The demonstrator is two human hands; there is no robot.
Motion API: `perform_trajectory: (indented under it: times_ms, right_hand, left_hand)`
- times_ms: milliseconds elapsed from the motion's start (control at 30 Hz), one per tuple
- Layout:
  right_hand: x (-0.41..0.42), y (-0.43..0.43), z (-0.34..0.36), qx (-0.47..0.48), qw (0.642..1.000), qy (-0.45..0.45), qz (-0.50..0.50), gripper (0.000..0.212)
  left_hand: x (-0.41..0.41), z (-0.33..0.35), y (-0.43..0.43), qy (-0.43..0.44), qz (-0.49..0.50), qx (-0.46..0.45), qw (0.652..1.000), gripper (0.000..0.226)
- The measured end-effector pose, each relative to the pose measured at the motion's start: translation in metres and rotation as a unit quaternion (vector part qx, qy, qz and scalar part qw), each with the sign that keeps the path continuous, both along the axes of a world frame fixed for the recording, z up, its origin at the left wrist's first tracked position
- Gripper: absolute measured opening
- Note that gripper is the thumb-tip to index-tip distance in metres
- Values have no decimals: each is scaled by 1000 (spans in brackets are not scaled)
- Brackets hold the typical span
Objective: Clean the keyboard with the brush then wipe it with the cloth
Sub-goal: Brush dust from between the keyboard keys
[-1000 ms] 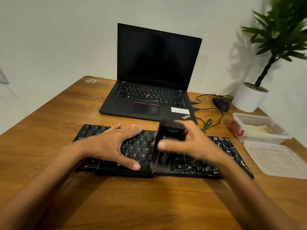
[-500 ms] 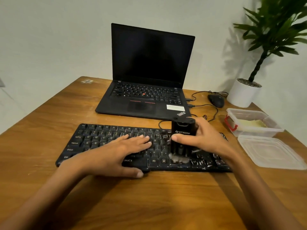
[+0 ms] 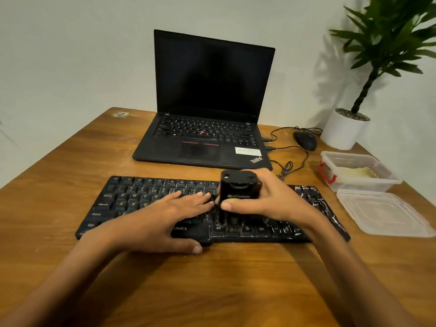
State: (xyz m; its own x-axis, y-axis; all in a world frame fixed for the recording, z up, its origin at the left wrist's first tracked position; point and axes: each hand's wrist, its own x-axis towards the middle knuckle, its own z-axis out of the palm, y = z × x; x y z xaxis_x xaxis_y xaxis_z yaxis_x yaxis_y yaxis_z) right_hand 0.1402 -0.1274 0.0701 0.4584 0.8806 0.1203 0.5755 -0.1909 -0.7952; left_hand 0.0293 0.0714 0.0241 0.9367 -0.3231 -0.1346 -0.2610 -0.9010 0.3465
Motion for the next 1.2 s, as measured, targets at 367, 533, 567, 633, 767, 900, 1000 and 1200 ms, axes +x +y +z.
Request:
perform_trajectory:
  times_ms: [367,533,567,633,767,900,1000,1200]
  right_hand:
    - [2,-10,-6,27,999,27,-24,33]
    - [20,-48,8,3,993,32,-116,40]
    - [22,-45,10,7,996,25,-88,43]
    - [16,-31,8,43,997,52,-32,36]
    - [17,-2,-5,49,998,10,-41,24]
    - [29,-3,-4,95,993,7,-76,30]
    - [26,-1,-8,53,998,26,-26,30]
    - [22,5,-6,48,999,5,1,21]
  left_hand:
    - [-1,-2,1,-1,-1,-5,1000,79]
    - [1,1,0,5,7,-14,1000,80]
    - [2,2,0,-1,12,-19,1000,81]
    - [4,4,0,-13,23,-23,999,84]
    - [4,5,-3,2,28,-10,1000,85]
    - [3,5,-3,11,32,-13,999,86]
    - [4,5,-3,7,30,-11,999,86]
    - [4,8,-4,13,31,-18,999,84]
